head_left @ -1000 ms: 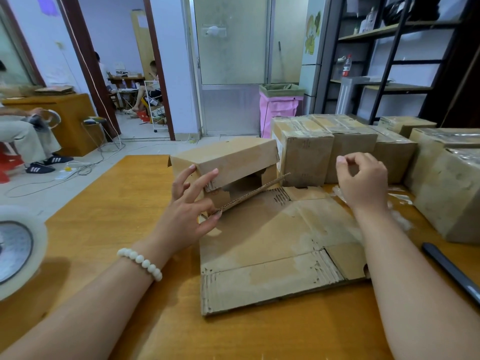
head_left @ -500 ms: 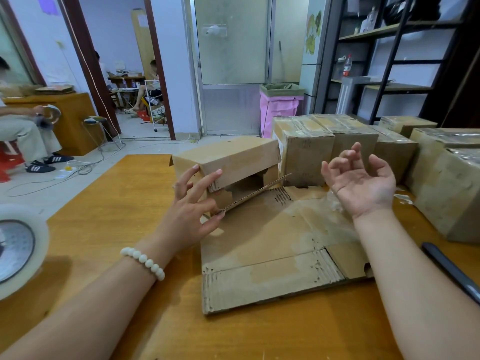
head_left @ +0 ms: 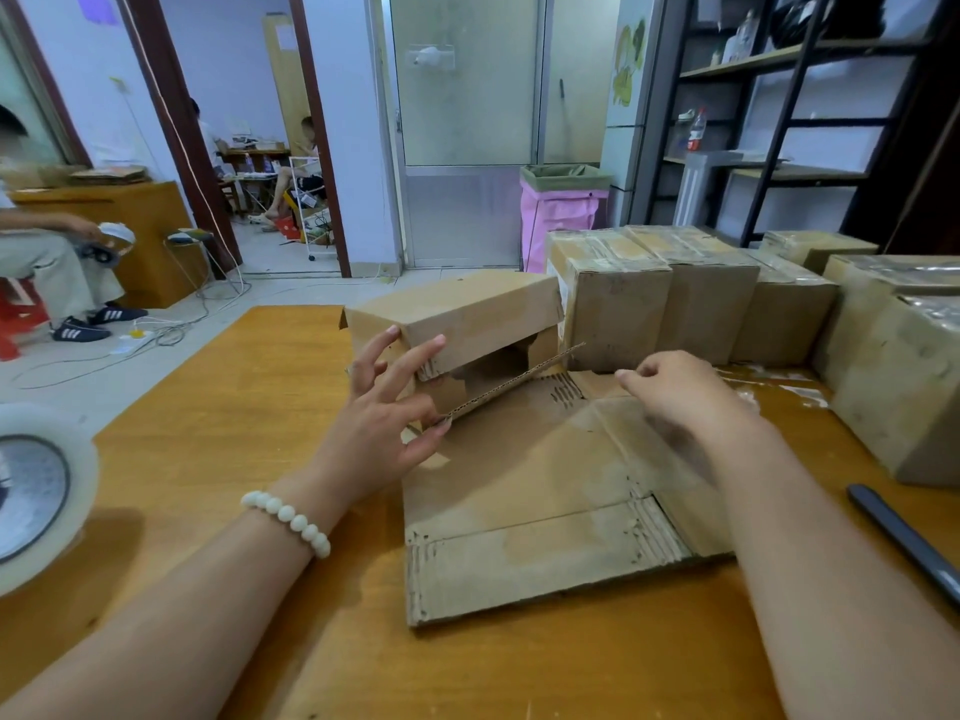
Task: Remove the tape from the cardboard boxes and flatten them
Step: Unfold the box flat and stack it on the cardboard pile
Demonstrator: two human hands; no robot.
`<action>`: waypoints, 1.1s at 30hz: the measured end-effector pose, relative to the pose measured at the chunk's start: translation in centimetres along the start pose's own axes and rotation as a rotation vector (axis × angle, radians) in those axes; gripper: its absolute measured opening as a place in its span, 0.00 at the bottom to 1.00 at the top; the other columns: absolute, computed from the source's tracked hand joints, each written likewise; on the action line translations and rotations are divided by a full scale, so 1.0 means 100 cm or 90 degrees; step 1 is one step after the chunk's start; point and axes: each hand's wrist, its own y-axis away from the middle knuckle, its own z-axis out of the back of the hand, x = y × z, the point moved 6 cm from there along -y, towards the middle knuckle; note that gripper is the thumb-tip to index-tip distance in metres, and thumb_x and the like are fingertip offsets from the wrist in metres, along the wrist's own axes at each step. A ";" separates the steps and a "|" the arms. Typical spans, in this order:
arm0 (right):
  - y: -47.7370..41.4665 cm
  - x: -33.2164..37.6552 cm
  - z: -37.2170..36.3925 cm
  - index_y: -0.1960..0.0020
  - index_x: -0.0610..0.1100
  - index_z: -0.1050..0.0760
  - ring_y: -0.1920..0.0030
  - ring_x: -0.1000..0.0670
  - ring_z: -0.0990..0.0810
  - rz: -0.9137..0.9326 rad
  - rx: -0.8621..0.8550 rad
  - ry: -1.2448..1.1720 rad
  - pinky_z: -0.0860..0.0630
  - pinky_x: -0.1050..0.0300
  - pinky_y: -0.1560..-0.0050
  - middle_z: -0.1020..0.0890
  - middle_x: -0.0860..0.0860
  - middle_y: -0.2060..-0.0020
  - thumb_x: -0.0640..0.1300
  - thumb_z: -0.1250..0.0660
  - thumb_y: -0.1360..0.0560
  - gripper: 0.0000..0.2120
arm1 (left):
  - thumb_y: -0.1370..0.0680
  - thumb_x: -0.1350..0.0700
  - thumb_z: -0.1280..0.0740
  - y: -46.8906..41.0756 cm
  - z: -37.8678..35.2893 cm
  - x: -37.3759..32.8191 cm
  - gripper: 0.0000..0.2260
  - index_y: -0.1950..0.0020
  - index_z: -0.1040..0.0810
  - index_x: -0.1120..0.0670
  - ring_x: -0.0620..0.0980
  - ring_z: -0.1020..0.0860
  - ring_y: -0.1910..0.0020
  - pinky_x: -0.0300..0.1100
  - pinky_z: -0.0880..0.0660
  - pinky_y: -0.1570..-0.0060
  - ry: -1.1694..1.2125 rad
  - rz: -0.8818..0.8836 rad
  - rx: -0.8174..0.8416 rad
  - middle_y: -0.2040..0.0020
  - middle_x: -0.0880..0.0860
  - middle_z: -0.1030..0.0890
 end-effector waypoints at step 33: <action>0.054 0.091 -0.091 0.27 0.49 0.41 0.28 0.49 0.42 0.357 0.172 -0.042 0.42 0.54 0.29 0.36 0.50 0.30 0.54 0.35 0.24 0.29 | 0.18 0.41 0.47 0.020 -0.003 0.060 0.20 0.32 0.27 0.50 0.45 0.26 0.40 0.42 0.32 0.46 0.564 0.739 -0.101 0.37 0.48 0.24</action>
